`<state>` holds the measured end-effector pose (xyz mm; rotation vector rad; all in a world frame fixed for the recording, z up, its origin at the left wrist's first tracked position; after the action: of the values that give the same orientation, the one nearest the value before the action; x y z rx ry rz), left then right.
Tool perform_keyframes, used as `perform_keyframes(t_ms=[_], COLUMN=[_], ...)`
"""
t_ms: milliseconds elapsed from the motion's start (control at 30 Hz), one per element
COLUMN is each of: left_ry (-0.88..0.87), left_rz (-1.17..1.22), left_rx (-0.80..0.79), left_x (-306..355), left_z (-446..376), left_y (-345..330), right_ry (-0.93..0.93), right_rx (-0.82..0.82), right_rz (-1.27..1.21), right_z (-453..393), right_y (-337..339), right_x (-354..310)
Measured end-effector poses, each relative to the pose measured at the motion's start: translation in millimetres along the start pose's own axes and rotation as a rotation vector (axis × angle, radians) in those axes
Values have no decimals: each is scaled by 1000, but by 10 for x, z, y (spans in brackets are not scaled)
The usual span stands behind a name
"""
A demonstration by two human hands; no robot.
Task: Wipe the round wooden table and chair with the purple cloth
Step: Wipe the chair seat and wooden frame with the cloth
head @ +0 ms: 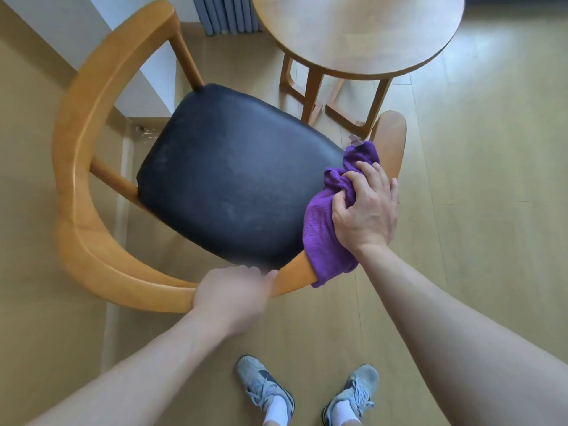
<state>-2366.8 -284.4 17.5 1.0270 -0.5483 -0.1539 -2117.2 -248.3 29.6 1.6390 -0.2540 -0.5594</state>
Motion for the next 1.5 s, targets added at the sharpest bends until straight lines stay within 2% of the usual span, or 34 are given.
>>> perform_keyframes(t_ms=[133,367,567,633,767,800,833,867,967,1067,1100,1167,1267,1300,1333,1367,1500], left_ry=[-10,-68,-92,-81,-66,-63,-61,-62,-74,-86,-86,-76,-41,-36,-38,-51,-81], left_rz=[-147,-205,-179,-195,-195,-188,-182,-178,-201,-202,-194,-201,-232,-226,-213,-202,-213], left_rx=[51,101,112,93,101,109,112,113,125,120,120,107,75,77,86,103,116], left_x=[-305,-153,-119,-127,-120,-128,-136,-142,-151,-150,-148,-136,-133,-144,-154,-155,-165], left_z=[186,145,135,134,127,124,126,133,139,146,147,145,123,117,118,122,123], left_y=[163,112,112,106,124,120,115,109,116,117,114,103,92,95,103,110,94], right_ry=[-6,26,-4,113,686,772,783,723,372,49,3,89,595,731,791,758,410], right_rx=[41,71,-4,-34,-122,-136,-151,-146,-81,-69,-78,-110,-236,-274,-285,-275,-110], right_rz=[-8,16,143,181,181,203,226,235,190,134,144,168,210,222,231,241,208], right_z=[15,52,334,557,550,421,280,136,-38,218,356,607,670,578,455,331,165], right_y=[-1,-17,4,-22,31,46,56,65,62,41,27,-10,5,27,41,53,23], right_x=[-13,-25,-199,-345,-318,-238,-165,-101,-54,-213,-287,-423,-424,-362,-304,-251,-203])
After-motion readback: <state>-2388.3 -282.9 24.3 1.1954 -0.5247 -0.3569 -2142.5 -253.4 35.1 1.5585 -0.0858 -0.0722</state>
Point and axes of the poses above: each hand's wrist, its own z-axis away from the middle knuckle, its own y-axis out of the back of the hand, x = y × z, the point moved 5 cm from there along -z, towards the middle knuckle, and after that the axes turned 13 degrees about z, right-handed, at the moved point
